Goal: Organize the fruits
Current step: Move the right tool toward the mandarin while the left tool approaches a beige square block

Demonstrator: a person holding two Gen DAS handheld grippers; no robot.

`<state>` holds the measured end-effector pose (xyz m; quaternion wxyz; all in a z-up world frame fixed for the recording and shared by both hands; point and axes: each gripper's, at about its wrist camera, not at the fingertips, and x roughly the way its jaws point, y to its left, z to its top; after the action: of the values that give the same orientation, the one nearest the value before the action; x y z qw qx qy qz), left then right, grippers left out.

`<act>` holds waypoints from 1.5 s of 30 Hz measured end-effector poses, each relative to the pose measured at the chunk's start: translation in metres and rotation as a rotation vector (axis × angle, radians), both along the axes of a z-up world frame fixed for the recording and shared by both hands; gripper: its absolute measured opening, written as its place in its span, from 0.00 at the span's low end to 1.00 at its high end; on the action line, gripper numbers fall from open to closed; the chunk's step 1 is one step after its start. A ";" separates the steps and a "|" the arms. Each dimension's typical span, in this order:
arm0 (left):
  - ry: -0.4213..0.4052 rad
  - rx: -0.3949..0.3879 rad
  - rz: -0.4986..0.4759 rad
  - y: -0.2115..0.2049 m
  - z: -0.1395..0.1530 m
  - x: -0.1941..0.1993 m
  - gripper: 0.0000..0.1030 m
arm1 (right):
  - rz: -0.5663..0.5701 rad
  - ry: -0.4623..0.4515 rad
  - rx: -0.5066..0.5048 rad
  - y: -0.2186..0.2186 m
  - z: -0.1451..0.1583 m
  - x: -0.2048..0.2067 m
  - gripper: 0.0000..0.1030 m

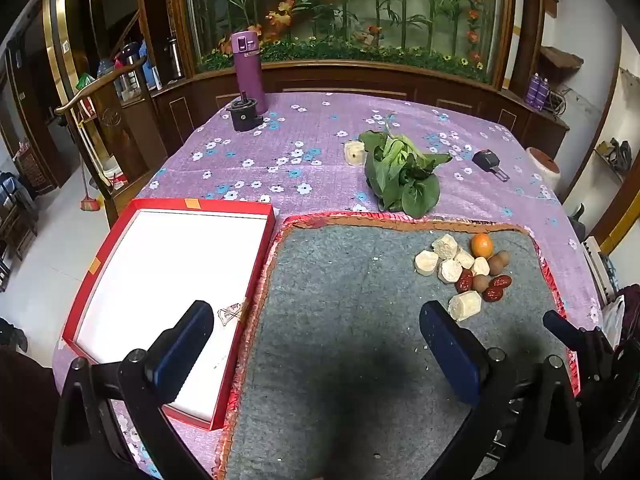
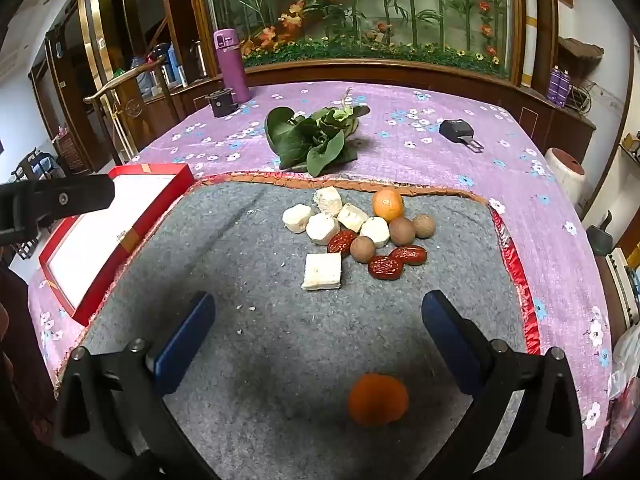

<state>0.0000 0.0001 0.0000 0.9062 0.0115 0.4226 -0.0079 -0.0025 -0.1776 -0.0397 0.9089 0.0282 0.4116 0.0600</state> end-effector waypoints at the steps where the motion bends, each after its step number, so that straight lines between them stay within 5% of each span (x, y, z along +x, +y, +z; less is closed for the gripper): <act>1: 0.000 0.001 0.000 0.000 0.000 0.000 0.99 | 0.000 0.000 -0.002 0.000 0.000 0.000 1.00; 19: -0.007 0.028 0.029 -0.006 -0.006 0.005 0.99 | -0.060 -0.080 -0.036 -0.020 0.017 0.005 1.00; 32: 0.038 0.077 0.103 -0.026 -0.016 0.018 0.99 | -0.139 -0.048 -0.090 -0.052 0.012 0.008 1.00; 45: 0.058 -0.008 0.070 -0.025 -0.019 0.033 0.99 | -0.141 -0.070 -0.055 -0.064 0.012 0.005 1.00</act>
<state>0.0331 -0.0245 -0.0193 0.8934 -0.0073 0.4487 0.0216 0.0020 -0.2415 -0.0279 0.9251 0.0303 0.3783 -0.0145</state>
